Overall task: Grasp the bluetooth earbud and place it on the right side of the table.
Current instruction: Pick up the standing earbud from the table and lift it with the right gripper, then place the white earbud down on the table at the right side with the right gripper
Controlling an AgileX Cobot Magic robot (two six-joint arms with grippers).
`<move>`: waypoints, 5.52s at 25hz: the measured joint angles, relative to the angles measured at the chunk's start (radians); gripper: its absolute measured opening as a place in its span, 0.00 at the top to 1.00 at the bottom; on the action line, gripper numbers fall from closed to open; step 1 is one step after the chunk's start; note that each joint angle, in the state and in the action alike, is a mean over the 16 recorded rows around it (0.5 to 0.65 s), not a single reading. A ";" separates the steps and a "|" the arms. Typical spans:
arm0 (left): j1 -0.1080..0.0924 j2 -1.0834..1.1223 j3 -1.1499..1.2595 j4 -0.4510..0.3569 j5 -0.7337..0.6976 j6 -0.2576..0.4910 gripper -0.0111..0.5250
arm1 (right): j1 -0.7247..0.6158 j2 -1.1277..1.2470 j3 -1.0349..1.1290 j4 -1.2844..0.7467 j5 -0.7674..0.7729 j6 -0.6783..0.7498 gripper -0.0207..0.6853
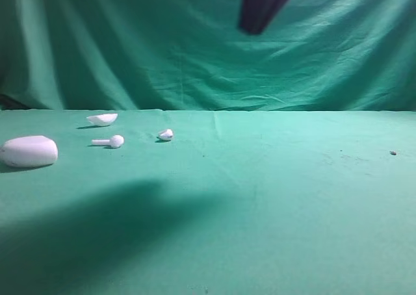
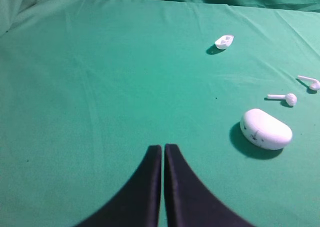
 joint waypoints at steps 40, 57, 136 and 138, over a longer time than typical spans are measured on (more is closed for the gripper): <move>0.000 0.000 0.000 0.000 0.000 0.000 0.98 | 0.011 0.378 -0.366 -0.047 0.111 0.182 0.80; 0.000 0.000 0.000 0.000 0.000 0.000 0.98 | 0.012 0.333 -0.440 -0.051 0.207 0.184 0.85; 0.000 0.000 0.000 0.000 0.000 0.000 0.98 | -0.454 -0.266 0.468 0.132 -0.029 0.079 0.37; 0.000 0.000 0.000 0.000 0.000 0.000 0.98 | -0.454 -0.243 0.468 0.133 -0.035 0.067 0.37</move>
